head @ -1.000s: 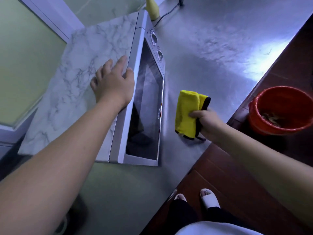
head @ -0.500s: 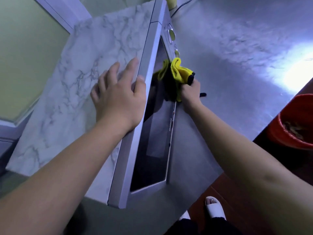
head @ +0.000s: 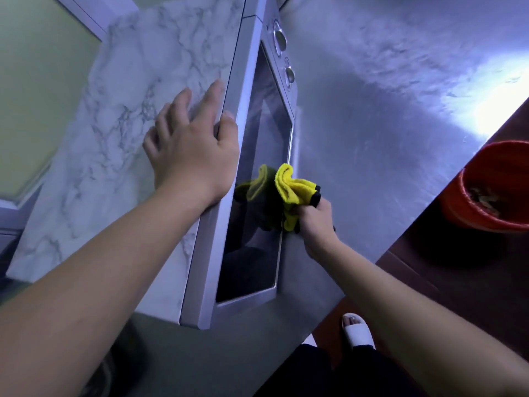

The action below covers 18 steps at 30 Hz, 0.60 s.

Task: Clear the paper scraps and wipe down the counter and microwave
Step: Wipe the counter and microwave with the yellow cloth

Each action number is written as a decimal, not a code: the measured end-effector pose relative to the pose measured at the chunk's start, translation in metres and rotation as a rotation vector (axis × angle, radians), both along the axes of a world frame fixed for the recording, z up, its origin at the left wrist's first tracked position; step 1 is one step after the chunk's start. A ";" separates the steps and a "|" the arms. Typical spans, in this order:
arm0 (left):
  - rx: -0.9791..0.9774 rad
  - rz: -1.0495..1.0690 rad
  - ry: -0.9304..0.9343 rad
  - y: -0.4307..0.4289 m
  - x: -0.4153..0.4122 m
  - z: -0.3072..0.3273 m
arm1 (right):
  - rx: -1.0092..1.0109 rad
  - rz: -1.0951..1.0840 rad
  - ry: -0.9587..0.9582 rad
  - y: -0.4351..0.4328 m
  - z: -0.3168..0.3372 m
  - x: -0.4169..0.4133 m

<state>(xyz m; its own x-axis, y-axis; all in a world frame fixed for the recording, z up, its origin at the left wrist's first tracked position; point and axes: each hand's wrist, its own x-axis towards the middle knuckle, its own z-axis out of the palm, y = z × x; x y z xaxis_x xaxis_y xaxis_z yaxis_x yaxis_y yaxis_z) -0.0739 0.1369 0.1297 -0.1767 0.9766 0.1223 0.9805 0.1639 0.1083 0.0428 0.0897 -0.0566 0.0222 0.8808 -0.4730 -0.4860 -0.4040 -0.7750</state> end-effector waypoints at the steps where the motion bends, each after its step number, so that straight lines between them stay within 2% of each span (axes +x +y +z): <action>1: -0.001 -0.001 0.001 0.000 0.000 0.000 | -0.016 0.016 0.012 -0.010 0.001 0.001; 10: -0.002 0.008 -0.007 0.003 0.000 0.000 | -0.085 0.091 0.136 -0.114 0.005 -0.008; 16: -0.020 0.010 -0.014 0.002 0.002 0.003 | -0.092 0.341 0.151 -0.154 0.012 0.014; 18: -0.020 0.007 -0.018 0.001 0.002 0.004 | -0.175 0.427 0.164 -0.143 0.016 0.030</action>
